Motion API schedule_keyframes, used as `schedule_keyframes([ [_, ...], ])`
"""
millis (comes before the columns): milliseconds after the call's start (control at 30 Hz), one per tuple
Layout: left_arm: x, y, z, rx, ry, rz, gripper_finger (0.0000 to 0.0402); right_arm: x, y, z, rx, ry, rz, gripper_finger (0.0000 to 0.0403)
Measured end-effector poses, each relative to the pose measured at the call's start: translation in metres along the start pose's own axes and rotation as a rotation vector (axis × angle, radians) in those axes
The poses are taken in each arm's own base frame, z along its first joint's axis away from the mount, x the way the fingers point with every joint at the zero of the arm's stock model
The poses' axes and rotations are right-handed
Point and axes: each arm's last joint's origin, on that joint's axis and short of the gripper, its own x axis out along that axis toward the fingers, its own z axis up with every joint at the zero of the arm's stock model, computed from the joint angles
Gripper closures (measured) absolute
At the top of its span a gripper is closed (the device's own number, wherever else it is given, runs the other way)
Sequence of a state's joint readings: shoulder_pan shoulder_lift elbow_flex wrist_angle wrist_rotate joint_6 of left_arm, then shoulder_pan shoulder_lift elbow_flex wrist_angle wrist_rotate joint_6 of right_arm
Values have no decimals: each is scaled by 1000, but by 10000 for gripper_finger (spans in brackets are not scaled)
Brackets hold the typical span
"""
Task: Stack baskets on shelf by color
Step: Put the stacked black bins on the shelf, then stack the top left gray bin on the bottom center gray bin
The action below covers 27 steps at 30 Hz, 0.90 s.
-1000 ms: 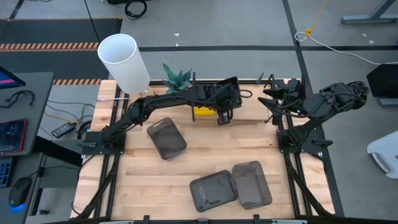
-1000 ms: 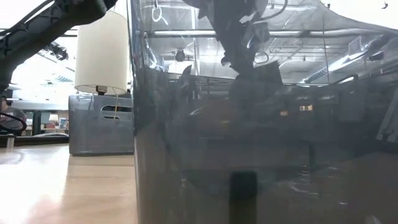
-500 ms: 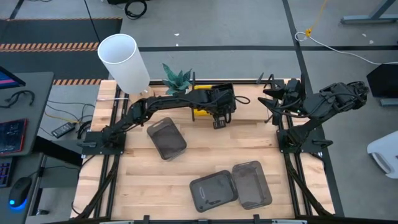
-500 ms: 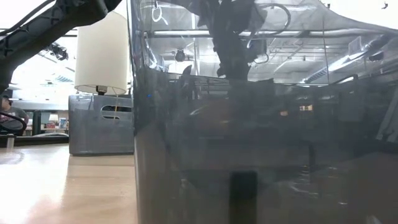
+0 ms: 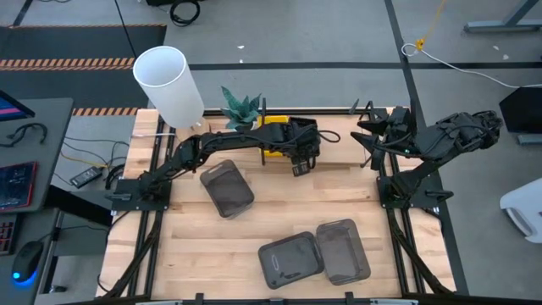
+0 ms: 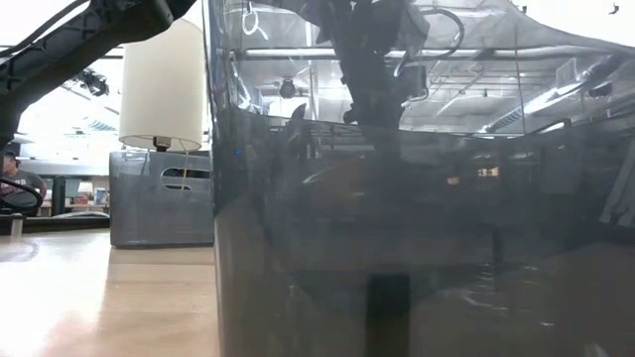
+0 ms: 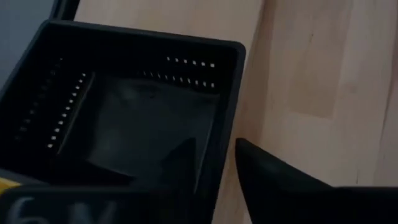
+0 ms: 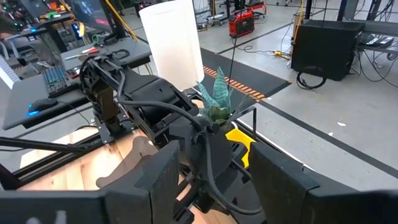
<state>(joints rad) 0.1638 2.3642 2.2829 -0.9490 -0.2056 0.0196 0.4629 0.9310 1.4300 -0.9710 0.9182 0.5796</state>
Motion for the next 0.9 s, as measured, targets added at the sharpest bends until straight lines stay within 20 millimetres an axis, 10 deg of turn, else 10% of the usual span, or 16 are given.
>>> schedule_keyframes([
  [900,-15,30,-3,-563,36,227,180,2,3,-1,-19,4,1,206],
])
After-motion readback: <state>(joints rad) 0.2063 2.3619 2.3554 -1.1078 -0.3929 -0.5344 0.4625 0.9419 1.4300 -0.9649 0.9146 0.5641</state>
